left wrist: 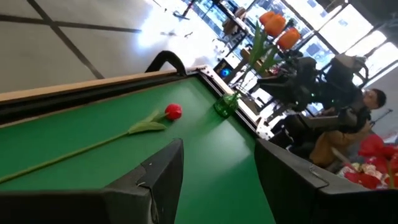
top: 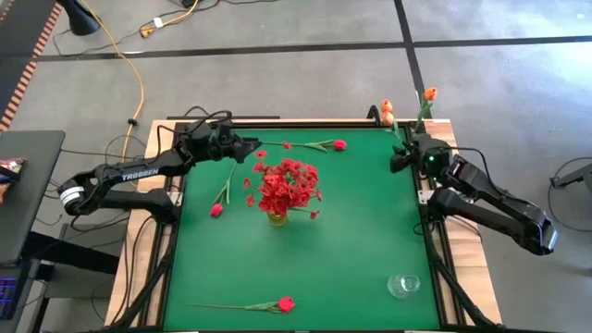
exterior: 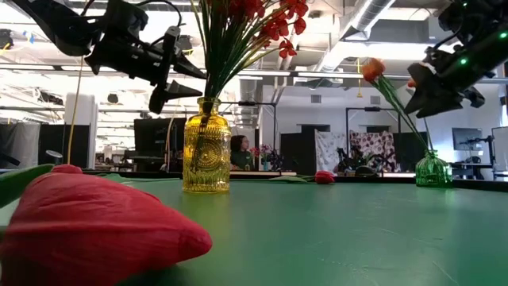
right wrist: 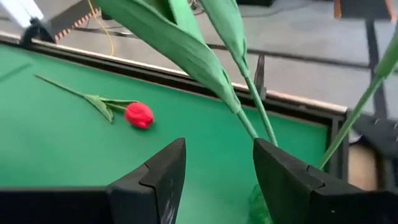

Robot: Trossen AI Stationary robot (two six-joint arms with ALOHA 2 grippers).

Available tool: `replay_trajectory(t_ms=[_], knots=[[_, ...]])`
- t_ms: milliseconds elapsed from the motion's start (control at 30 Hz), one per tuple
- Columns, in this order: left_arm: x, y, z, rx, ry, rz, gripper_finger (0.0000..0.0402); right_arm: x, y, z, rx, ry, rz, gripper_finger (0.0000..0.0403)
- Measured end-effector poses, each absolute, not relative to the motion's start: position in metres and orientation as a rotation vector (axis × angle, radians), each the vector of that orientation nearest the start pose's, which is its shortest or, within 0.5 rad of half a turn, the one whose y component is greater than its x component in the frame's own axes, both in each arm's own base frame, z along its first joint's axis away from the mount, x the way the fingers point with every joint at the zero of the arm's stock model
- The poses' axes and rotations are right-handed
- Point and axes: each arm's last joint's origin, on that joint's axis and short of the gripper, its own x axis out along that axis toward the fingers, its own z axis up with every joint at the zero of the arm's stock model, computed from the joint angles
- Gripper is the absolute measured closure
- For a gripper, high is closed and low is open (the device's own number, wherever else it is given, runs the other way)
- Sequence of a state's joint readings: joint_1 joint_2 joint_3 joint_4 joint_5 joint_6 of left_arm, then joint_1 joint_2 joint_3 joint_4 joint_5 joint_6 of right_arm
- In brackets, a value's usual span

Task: Sort flowers into vase by color
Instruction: Put the top red flower into the transparent vase

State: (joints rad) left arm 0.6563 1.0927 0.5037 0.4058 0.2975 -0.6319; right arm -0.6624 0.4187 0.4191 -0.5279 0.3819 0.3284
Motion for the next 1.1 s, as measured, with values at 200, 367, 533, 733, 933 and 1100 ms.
replay_trajectory(t_ms=[200,367,533,733,933,1100], knots=[[0.186,0.132,0.229,-0.735,0.101,0.403,0.0216,0.079,-0.071,0.223,0.519,0.353,-1.020,0.0188],[0.186,0.131,0.225,-0.733,0.147,0.382,0.0216,0.085,-0.070,0.217,0.608,0.422,-0.876,0.0197],[0.185,0.129,0.221,-0.731,0.194,0.369,0.0217,0.094,-0.068,0.214,0.655,0.479,-0.749,0.0210],[0.187,0.123,0.216,-0.698,0.269,0.337,0.0216,0.105,-0.056,0.213,0.657,0.513,-0.632,0.0223],[0.190,0.110,0.206,-0.623,0.395,0.332,0.0216,0.116,-0.040,0.215,0.665,0.514,-0.511,0.0228],[0.193,0.099,0.200,-0.523,0.486,0.339,0.0216,0.126,-0.026,0.213,0.648,0.546,-0.429,0.0228]])
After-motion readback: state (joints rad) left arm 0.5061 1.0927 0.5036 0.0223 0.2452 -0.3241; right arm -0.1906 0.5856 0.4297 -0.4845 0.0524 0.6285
